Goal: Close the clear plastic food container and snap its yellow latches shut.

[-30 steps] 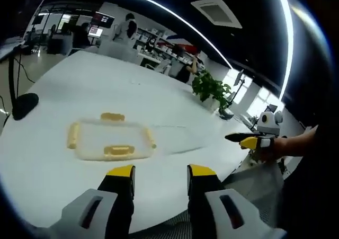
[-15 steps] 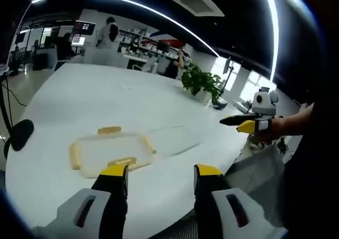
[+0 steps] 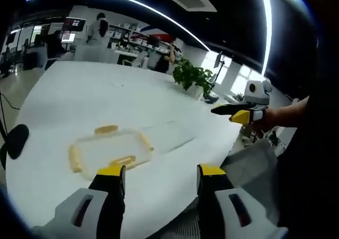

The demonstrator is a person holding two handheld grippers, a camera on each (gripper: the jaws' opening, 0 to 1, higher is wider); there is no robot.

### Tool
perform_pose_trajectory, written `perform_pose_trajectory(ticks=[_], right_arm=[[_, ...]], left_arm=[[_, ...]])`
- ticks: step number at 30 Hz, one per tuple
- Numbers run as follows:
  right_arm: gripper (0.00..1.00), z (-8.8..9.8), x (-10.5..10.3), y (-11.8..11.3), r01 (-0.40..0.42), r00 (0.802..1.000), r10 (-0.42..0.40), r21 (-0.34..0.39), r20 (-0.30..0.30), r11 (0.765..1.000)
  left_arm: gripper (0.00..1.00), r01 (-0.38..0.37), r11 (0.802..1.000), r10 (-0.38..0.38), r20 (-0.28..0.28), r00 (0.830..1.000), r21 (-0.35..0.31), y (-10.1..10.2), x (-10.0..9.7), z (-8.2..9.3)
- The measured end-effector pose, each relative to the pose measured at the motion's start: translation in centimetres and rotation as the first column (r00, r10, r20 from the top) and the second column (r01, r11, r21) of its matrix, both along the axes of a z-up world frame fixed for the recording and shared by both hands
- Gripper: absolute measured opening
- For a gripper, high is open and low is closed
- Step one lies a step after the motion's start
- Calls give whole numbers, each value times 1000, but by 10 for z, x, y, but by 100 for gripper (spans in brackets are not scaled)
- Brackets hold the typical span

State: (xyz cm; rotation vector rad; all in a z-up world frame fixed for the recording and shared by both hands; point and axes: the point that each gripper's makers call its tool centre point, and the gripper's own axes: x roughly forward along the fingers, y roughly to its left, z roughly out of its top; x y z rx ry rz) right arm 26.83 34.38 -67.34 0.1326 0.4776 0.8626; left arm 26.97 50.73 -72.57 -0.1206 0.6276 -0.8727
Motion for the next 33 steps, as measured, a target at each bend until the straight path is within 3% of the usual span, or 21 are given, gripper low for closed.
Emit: perform_pose_trajectory(ticks=[19,33], right_arm=[[44,-9,14,14,-68,998,68,-63,-1,996],[43,-14,21,24,-91,996,90,-87,-11,992]], left_arm=[[49,25,999,-25,-14,1000,43,30,26,0],[47,95,991,-92,-45,995,89,37,29,-8]])
